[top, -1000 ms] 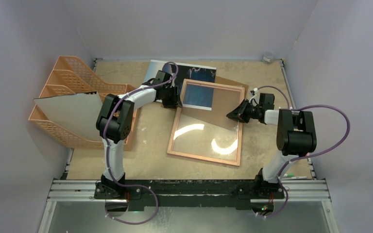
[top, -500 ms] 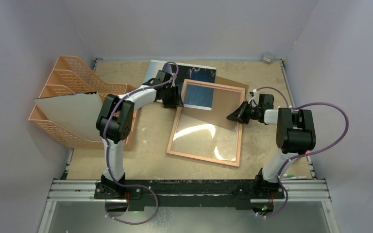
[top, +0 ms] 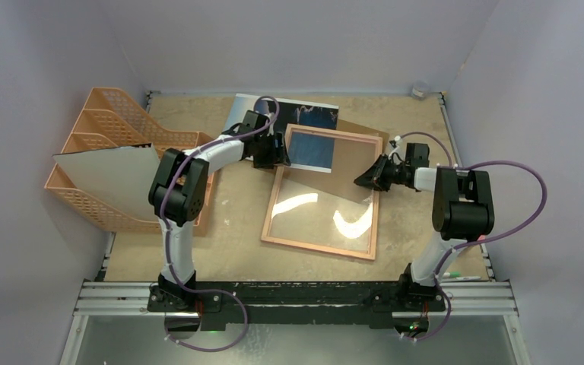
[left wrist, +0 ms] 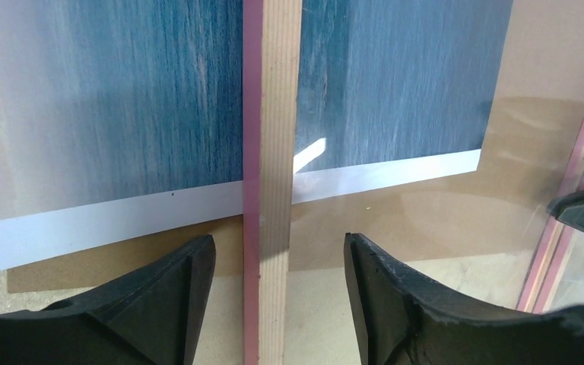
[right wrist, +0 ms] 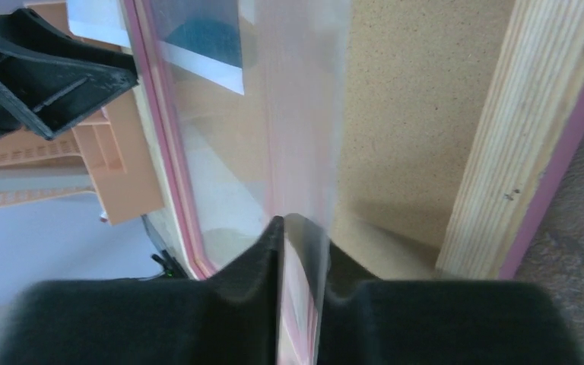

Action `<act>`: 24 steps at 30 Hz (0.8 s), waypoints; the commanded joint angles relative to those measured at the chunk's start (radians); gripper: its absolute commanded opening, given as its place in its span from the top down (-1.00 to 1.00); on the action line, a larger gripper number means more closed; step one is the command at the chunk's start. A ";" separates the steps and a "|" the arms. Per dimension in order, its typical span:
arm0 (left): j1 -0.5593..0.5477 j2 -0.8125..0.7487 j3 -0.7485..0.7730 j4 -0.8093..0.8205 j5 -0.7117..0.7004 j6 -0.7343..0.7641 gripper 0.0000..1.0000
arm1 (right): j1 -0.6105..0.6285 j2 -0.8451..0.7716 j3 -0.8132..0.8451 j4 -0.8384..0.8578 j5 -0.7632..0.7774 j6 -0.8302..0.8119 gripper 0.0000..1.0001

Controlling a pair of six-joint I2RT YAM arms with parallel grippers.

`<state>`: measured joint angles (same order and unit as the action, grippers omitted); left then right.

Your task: Put the photo into the frame

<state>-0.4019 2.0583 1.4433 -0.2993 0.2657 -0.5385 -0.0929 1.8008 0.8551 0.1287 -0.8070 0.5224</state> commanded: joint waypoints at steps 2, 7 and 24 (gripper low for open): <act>-0.002 -0.066 -0.018 0.028 -0.005 0.007 -0.37 | 0.001 -0.039 -0.021 -0.030 -0.018 0.002 0.38; -0.002 -0.083 -0.018 0.033 -0.015 0.002 -0.42 | 0.002 -0.083 -0.034 -0.044 0.028 0.013 0.26; -0.002 -0.047 0.036 0.280 -0.129 -0.003 -0.35 | 0.017 -0.061 -0.033 -0.030 0.071 0.015 0.56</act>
<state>-0.4019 2.0323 1.4384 -0.1692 0.1814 -0.5388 -0.0914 1.7203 0.8127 0.0998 -0.7441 0.5392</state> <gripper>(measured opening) 0.684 0.262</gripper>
